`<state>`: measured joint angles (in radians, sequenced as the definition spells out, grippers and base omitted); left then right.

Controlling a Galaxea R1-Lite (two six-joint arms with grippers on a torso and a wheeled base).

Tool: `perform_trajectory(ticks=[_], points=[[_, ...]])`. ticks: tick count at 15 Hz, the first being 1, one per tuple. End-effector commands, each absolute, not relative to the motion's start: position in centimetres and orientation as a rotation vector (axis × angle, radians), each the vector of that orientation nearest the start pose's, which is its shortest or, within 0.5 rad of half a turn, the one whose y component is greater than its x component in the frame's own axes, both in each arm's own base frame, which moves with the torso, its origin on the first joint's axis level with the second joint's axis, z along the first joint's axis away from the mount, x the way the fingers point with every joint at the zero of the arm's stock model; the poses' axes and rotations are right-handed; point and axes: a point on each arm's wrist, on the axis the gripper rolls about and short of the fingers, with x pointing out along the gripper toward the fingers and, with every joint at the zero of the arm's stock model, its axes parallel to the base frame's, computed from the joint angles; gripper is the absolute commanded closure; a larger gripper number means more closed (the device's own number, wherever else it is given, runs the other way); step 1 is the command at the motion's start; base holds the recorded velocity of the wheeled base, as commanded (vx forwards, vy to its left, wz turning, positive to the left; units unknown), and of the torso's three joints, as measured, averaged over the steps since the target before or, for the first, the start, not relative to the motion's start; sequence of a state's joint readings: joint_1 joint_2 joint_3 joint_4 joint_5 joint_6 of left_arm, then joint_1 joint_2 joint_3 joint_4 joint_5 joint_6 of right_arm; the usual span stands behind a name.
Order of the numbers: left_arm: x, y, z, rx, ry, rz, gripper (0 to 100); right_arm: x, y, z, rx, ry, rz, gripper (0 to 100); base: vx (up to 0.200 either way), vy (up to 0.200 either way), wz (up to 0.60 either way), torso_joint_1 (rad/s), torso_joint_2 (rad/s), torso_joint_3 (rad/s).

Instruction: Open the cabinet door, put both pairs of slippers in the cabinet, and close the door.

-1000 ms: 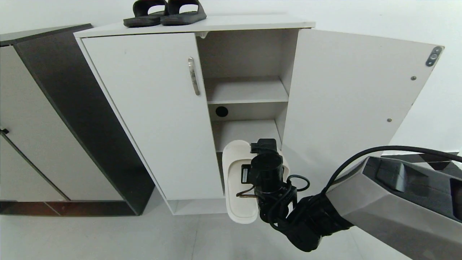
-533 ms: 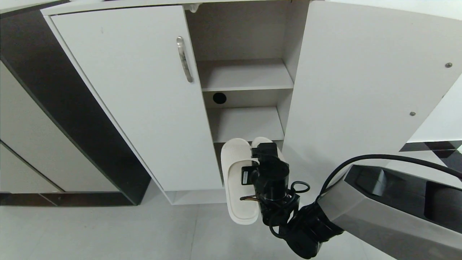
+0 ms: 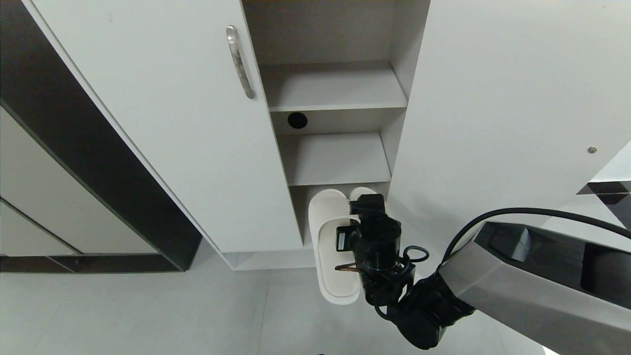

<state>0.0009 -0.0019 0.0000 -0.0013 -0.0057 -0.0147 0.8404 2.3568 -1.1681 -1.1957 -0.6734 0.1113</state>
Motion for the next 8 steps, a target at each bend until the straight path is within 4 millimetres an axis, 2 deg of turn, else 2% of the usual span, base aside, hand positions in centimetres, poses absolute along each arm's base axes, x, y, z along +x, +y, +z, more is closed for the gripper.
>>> perform_trajectory(ticks=[1,2,6,8], points=[[-2.3,0.0,7.6,-0.015,-0.001,-0.005,100,30.6,31.9,8.5,0.111,0.000,0.166,100,0.000,0.200,0.00,0.002,0.00,-0.041],[-2.3,0.0,7.6,-0.015,-0.001,-0.005,100,30.7,31.6,8.5,0.087,-0.002,0.157,100,0.000,0.200,0.00,0.002,0.01,-0.032],[-2.3,0.0,7.6,-0.015,-0.001,-0.005,100,30.8,30.8,8.5,-0.075,-0.003,0.080,100,0.000,0.000,0.00,0.000,0.00,0.000],[-2.3,0.0,7.6,-0.014,-0.002,-0.005,100,30.6,30.9,9.2,-0.077,-0.019,0.064,100,0.000,0.000,0.00,0.000,0.00,0.000]])
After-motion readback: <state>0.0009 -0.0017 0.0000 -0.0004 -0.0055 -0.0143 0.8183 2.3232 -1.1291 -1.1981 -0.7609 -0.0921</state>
